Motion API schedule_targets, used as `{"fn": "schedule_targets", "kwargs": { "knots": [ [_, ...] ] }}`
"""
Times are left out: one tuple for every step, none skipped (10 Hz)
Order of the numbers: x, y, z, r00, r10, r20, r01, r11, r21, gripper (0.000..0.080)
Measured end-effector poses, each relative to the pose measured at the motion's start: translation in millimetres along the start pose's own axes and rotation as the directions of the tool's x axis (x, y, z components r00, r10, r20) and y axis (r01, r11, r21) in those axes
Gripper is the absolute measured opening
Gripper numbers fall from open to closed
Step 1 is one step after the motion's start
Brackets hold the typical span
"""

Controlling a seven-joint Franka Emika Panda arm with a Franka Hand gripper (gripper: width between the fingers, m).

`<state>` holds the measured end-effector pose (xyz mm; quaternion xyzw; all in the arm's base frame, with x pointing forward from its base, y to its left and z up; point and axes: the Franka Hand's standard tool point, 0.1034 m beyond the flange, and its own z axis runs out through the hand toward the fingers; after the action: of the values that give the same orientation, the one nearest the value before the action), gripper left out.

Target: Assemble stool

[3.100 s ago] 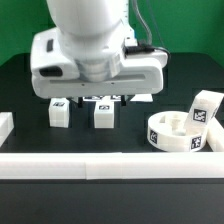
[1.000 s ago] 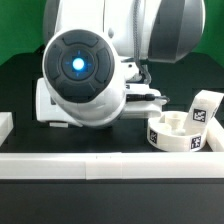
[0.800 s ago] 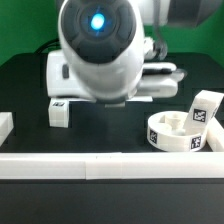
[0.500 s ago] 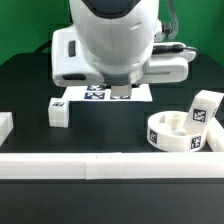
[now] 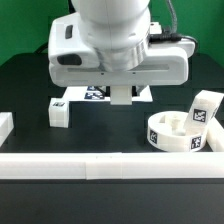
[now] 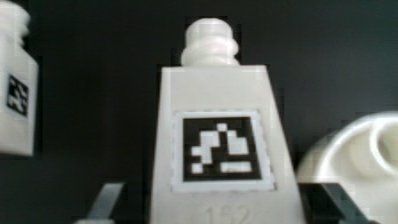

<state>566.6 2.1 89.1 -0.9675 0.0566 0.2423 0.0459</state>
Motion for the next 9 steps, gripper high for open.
{"fn": "schedule_targets", "kwargs": {
  "knots": [
    [-10.7, -3.5, -6.0, 1.000, -0.002, -0.028, 0.002, 1.000, 0.004, 0.0337],
    [-1.3, -4.7, -14.5, 0.991, -0.005, -0.136, 0.005, 1.000, 0.003, 0.0337],
    [0.6, -4.0, -14.5, 0.978, -0.004, -0.209, 0.005, 1.000, 0.001, 0.0337],
    [0.9, -3.2, -13.6, 0.968, -0.003, -0.250, 0.003, 1.000, 0.000, 0.0337],
    [6.4, -2.8, -16.0, 0.946, -0.004, -0.324, 0.003, 1.000, -0.004, 0.0337],
    [6.0, -3.7, -15.8, 0.927, -0.006, -0.376, 0.004, 1.000, -0.008, 0.0337],
    [3.7, -11.5, -21.2, 0.897, 0.025, -0.441, -0.021, 1.000, 0.014, 0.0337],
    [0.7, -19.9, -25.6, 0.871, 0.020, -0.490, -0.015, 1.000, 0.013, 0.0337],
    [2.3, -31.4, -35.2, 0.804, 0.013, -0.595, -0.007, 1.000, 0.013, 0.0337]
  ]
}}
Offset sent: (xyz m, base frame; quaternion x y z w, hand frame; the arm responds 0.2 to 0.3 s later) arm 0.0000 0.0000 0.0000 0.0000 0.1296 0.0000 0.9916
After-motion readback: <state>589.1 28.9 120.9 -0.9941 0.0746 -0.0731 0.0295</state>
